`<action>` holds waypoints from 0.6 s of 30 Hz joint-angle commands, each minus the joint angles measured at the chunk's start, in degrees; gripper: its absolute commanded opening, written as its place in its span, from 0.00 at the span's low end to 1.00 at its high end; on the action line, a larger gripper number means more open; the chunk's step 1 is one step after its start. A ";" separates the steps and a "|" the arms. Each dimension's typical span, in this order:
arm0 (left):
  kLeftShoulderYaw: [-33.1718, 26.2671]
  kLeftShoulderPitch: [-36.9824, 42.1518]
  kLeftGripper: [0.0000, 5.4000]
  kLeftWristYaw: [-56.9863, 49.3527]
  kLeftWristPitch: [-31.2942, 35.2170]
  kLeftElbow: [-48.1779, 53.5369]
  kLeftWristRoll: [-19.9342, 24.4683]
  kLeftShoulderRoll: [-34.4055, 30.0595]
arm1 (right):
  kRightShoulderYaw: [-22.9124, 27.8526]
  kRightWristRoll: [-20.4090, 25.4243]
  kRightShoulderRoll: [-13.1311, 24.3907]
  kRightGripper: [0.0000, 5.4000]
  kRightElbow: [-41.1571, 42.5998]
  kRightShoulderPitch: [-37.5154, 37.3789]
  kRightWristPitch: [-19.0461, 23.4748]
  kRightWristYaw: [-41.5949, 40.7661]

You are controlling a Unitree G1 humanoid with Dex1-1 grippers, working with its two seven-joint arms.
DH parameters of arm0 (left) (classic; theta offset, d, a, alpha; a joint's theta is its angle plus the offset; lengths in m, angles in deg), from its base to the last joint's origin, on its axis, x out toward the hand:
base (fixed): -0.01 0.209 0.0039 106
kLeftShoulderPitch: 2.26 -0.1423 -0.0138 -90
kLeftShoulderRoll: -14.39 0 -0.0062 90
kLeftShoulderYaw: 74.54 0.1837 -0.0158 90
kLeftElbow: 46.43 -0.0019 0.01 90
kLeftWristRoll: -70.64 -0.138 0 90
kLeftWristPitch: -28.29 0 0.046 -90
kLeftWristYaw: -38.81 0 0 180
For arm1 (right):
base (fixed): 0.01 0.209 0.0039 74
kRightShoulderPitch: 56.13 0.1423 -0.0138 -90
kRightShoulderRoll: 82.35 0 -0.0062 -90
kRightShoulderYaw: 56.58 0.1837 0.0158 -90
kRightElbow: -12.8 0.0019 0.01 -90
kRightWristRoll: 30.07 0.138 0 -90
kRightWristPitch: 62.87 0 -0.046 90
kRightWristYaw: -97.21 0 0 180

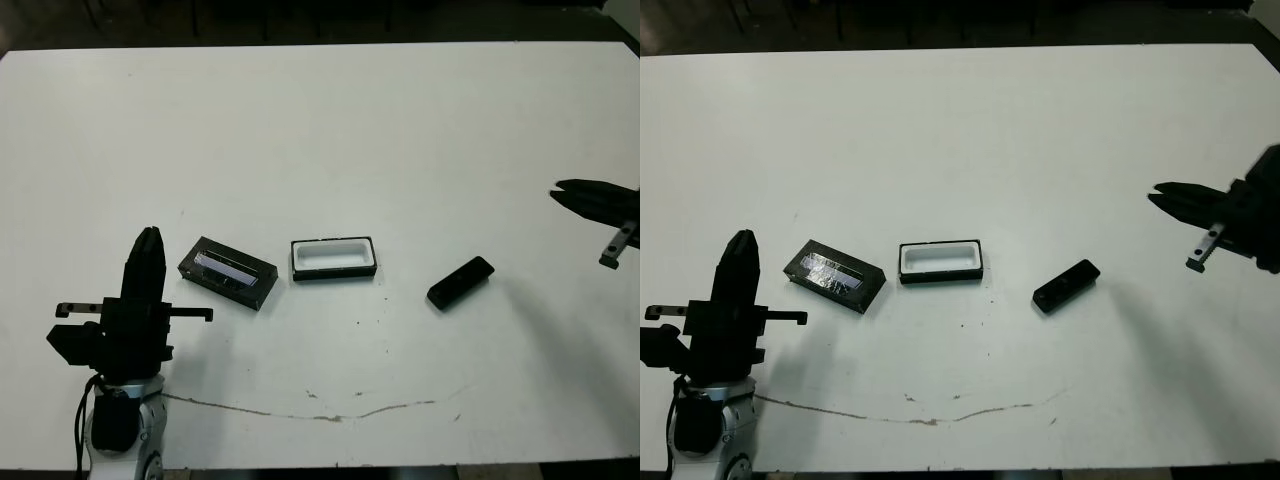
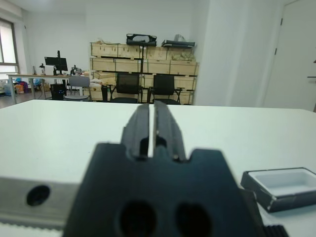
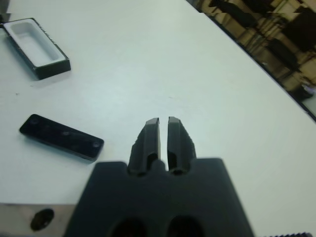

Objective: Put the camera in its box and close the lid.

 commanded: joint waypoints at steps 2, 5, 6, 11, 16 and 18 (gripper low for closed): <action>-0.14 -1.54 0.00 -0.13 0.40 -0.42 -1.01 -0.26 | -6.10 -1.42 0.35 0.00 -6.37 8.24 2.84 -7.35; -0.11 -1.84 0.00 -0.53 0.54 -0.10 -1.53 -0.03 | -10.55 -3.43 1.32 0.00 -4.86 12.34 7.97 -9.89; -0.14 -1.84 0.00 -0.45 0.50 -0.18 -1.41 -0.07 | -12.80 -4.55 1.69 0.02 -4.14 14.23 9.75 -11.54; -0.15 -2.10 0.00 -0.23 1.24 0.12 -0.75 -0.17 | -21.19 -9.97 2.02 0.14 -0.52 21.17 10.37 -18.66; -0.48 -2.12 0.00 -0.51 0.79 -0.07 -1.54 -0.28 | -27.59 -14.92 0.87 0.30 0.55 26.13 2.36 -26.55; -0.43 -2.07 0.00 -0.14 0.65 -0.23 -0.99 -0.31 | -29.49 -15.98 -0.01 0.36 -0.18 27.78 1.08 -28.99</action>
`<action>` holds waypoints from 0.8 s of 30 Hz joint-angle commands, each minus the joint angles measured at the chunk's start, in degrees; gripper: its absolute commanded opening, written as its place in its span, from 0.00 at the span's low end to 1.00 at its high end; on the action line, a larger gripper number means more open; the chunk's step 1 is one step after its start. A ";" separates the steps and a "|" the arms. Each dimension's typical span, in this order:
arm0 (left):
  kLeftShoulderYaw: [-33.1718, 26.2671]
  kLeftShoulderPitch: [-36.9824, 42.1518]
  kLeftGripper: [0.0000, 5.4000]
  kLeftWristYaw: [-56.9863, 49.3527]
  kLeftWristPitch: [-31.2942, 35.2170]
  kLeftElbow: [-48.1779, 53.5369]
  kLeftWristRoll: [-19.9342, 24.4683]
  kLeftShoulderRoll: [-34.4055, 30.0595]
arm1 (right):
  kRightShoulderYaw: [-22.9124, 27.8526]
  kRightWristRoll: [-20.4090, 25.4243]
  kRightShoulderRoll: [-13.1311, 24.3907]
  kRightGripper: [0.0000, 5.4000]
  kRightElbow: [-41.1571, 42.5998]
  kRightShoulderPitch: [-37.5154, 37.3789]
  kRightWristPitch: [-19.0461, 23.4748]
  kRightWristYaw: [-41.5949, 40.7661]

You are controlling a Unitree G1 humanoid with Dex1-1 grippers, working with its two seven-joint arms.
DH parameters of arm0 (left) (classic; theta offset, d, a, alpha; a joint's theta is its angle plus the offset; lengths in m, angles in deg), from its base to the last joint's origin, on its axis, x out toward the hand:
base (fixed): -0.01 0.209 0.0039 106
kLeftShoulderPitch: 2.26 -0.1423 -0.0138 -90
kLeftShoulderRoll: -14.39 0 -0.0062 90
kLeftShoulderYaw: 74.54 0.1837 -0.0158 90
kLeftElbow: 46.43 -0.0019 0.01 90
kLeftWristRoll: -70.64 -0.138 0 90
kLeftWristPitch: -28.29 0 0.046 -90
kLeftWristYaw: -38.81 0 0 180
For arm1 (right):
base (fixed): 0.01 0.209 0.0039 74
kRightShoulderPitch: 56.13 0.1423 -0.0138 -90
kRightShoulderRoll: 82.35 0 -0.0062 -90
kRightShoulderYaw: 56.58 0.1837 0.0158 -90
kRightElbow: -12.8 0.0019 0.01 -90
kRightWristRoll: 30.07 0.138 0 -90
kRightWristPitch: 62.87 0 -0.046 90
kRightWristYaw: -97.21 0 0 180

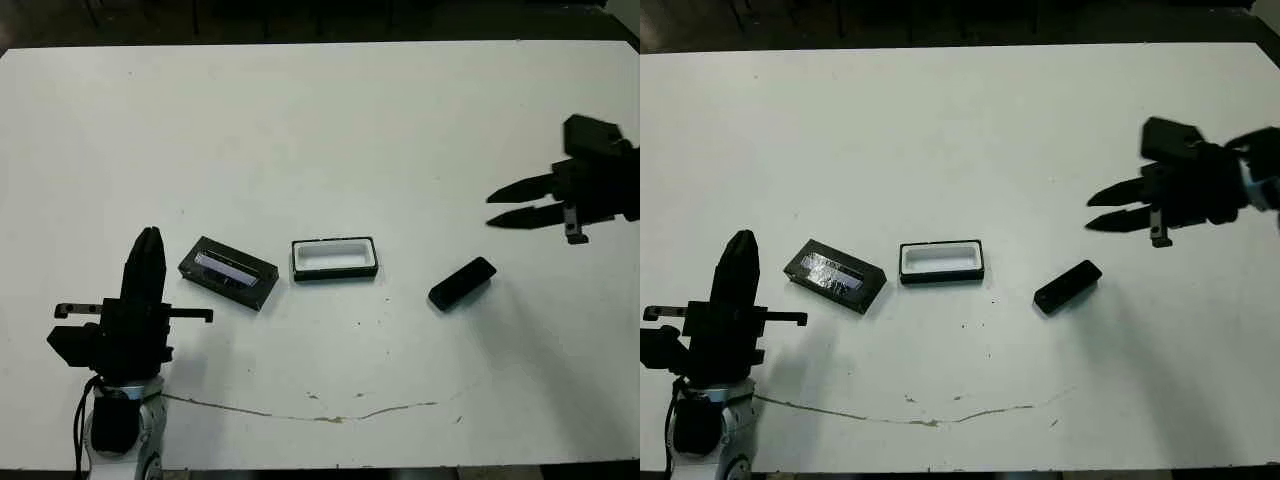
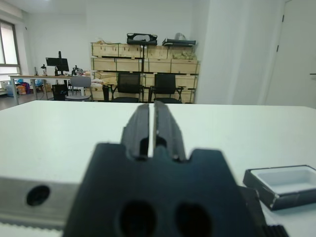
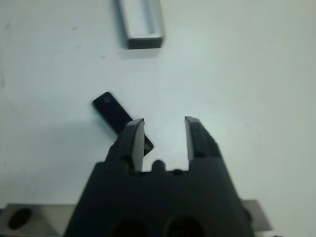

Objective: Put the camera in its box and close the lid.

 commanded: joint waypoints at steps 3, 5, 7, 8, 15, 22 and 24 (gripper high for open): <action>-0.33 -1.61 0.00 0.43 0.76 -0.58 0.51 -0.46 | -6.35 -1.44 -1.27 0.45 -3.22 4.10 -7.26 -4.10; -0.36 -1.71 0.00 0.30 0.91 -0.49 0.38 -0.36 | -9.34 -1.16 -0.91 0.52 -4.78 5.85 -8.74 -4.11; -0.40 -1.74 0.00 0.38 0.80 -0.59 0.38 -0.41 | -12.32 -1.01 -0.20 0.58 -5.24 7.80 -8.21 -4.11; -0.43 -1.72 0.00 0.42 0.65 -0.71 0.37 -0.44 | -14.30 -0.80 0.34 0.61 -5.18 9.14 -7.98 -4.11; -0.27 -1.73 0.00 0.47 0.51 -1.06 0.33 -0.24 | -23.81 -1.23 2.31 0.83 -5.40 15.59 -6.79 -4.11; -0.22 -2.03 0.00 0.08 -0.10 -1.36 -0.51 -0.08 | -28.18 -4.44 0.27 1.00 -9.22 16.35 -6.70 -4.11; -0.20 -2.36 0.00 -0.47 0.65 -0.63 -1.07 0.05 | -28.94 -4.73 -0.29 1.00 -10.45 16.29 -7.94 -4.11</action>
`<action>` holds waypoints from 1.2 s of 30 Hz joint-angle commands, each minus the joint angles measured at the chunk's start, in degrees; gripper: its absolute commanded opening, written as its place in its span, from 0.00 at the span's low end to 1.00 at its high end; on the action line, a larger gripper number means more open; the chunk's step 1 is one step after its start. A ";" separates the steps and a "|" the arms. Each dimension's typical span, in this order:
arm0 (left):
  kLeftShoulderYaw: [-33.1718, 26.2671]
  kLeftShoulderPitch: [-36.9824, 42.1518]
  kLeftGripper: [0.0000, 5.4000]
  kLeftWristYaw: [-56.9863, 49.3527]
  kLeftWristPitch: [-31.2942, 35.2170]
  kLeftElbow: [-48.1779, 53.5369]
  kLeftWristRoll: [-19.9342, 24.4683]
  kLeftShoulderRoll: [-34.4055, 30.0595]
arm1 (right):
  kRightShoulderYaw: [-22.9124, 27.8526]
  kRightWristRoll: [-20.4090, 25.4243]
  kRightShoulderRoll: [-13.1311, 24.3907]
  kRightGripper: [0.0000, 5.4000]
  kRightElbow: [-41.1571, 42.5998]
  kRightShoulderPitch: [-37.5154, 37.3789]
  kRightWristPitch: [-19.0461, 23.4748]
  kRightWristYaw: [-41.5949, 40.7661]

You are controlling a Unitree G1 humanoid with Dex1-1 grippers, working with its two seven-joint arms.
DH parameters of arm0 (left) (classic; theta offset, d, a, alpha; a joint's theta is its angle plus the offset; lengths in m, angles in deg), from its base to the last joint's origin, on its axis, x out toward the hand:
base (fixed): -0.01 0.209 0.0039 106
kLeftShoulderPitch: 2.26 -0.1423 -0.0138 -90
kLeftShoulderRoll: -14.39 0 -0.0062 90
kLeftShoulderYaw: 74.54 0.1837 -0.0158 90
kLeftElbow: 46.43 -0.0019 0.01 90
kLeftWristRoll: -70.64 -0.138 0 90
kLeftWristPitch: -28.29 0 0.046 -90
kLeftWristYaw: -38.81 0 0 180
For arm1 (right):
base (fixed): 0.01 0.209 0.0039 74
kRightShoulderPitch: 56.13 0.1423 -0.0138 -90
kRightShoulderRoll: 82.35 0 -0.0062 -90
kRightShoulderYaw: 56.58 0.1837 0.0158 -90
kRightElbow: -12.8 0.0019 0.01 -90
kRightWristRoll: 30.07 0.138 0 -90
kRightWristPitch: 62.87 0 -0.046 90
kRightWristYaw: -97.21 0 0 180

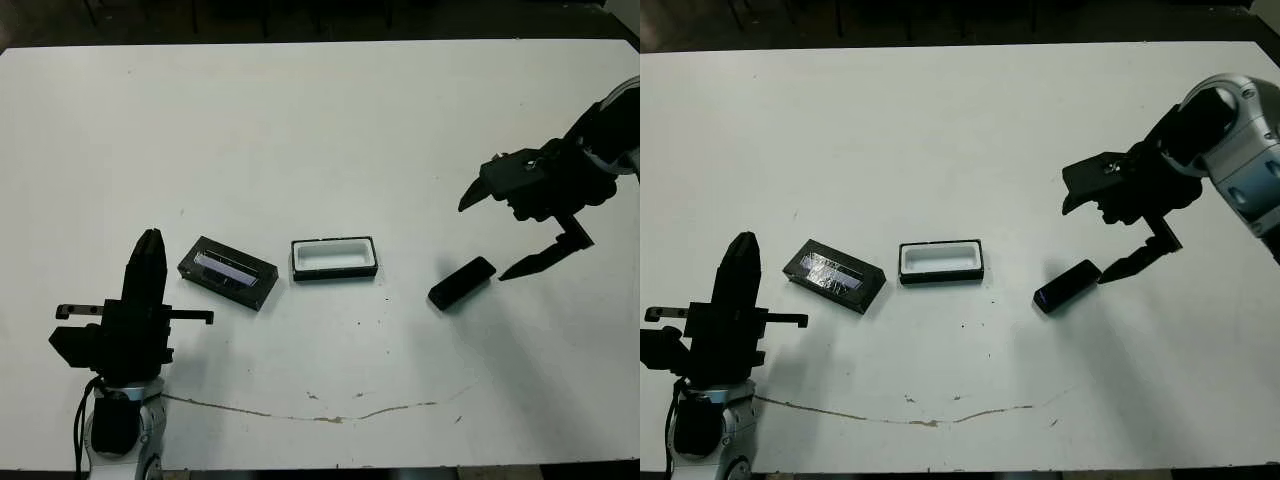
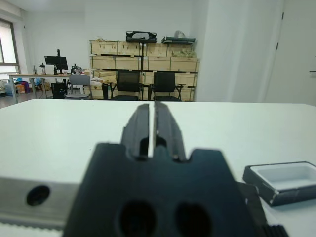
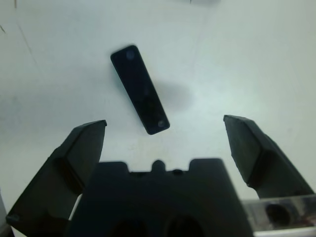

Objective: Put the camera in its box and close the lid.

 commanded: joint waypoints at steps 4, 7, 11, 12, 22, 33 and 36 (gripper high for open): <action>-0.16 -1.92 0.00 -0.18 0.35 -0.63 -0.34 -0.25 | -2.20 -1.13 -1.68 1.00 -3.06 -1.18 -3.65 -0.41; -0.12 -1.65 0.00 0.20 -0.11 -1.13 0.05 -0.34 | -3.06 -1.76 -2.22 1.00 -4.08 -1.22 -2.84 -0.41; -0.09 -1.62 0.00 0.31 0.09 -1.13 0.33 -0.14 | -2.40 -3.12 -3.36 1.00 -5.64 -2.24 -4.20 -0.41; -0.07 -1.68 0.00 0.21 0.35 -0.96 0.32 -0.06 | -2.09 -3.69 -3.90 1.00 -6.22 -2.60 -4.42 -0.41; 0.09 -2.16 0.00 0.02 0.39 -0.63 -0.66 -0.21 | 0.95 -7.20 -7.78 1.00 -11.15 -4.79 -7.96 -0.41; -0.02 -1.97 0.00 0.27 0.35 -0.83 -0.48 -0.23 | 8.29 -10.96 -10.10 0.88 -9.73 -9.83 -4.59 1.57; 0.04 -2.13 0.00 0.40 0.81 -0.48 0.04 -0.24 | 9.94 -11.36 -10.39 0.79 -8.82 -11.39 -2.33 2.08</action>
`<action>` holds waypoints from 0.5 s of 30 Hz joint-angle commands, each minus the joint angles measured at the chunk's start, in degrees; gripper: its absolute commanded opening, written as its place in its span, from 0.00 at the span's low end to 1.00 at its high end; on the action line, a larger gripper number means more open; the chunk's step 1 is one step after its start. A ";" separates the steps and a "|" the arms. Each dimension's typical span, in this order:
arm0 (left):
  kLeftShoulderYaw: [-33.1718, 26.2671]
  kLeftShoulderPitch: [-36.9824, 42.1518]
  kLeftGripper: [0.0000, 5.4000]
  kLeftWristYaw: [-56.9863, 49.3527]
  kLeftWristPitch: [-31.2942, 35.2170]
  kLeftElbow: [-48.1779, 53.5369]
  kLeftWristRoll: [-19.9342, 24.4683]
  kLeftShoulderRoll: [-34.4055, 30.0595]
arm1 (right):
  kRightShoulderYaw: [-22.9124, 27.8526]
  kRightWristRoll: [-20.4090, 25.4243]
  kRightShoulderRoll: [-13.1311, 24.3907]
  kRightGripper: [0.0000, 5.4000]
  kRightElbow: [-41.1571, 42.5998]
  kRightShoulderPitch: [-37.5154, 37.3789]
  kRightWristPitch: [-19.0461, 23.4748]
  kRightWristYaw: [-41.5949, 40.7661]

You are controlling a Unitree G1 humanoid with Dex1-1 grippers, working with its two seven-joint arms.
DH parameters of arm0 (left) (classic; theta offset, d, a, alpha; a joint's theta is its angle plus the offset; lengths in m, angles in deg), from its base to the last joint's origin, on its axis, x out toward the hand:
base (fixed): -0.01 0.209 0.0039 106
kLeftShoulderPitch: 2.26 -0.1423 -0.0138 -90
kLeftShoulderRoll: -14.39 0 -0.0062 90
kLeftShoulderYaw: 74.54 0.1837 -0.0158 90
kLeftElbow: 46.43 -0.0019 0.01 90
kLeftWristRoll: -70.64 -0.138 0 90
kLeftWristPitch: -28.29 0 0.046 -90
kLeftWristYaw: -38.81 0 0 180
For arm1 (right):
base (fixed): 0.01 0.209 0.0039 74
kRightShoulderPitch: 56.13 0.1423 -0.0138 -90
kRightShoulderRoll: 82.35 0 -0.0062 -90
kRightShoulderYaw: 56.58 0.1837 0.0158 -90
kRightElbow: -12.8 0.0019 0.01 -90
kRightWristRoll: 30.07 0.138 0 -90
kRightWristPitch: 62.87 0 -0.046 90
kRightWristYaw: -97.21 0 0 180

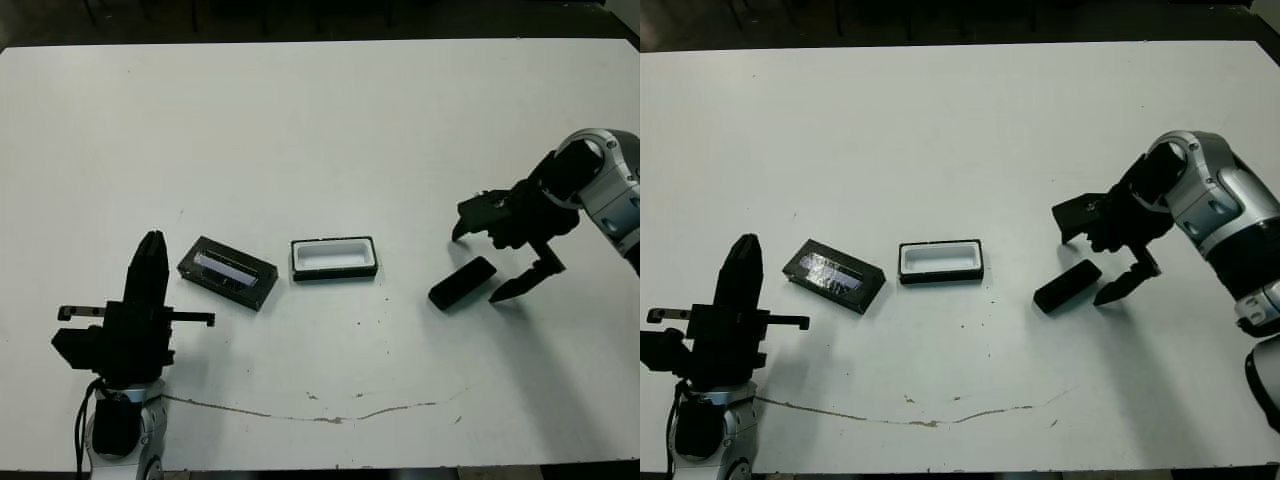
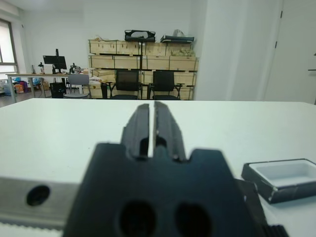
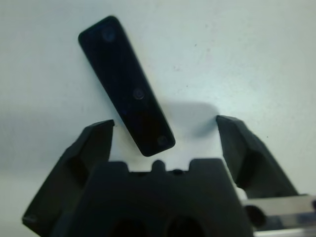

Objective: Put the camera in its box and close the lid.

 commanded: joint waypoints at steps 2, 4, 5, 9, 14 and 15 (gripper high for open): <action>-0.20 -1.93 0.00 -0.26 1.02 -0.24 -0.27 -0.16 | 1.48 -1.35 -0.74 0.72 0.67 -2.99 1.60 0.62; -0.26 -1.89 0.00 -0.25 0.80 -0.33 -0.30 -0.18 | 1.86 -2.48 -0.37 0.65 1.64 -3.67 1.64 1.08; -0.28 -1.91 0.00 -0.25 0.87 -0.26 -0.23 -0.22 | 2.07 -2.93 -0.17 0.62 1.76 -4.04 1.26 1.28; -0.46 -1.80 0.00 -0.10 0.80 -0.51 0.24 -0.35 | 2.31 -4.22 0.03 0.49 1.03 -4.49 -0.05 0.35; -0.43 -2.09 0.00 -0.37 1.49 0.34 0.06 -0.30 | 1.99 -6.17 0.36 0.33 1.27 -4.43 0.38 -1.12; -0.43 -2.13 0.00 -0.39 1.60 0.48 0.10 -0.29 | 1.92 -6.59 0.46 0.29 1.42 -4.45 0.09 -1.30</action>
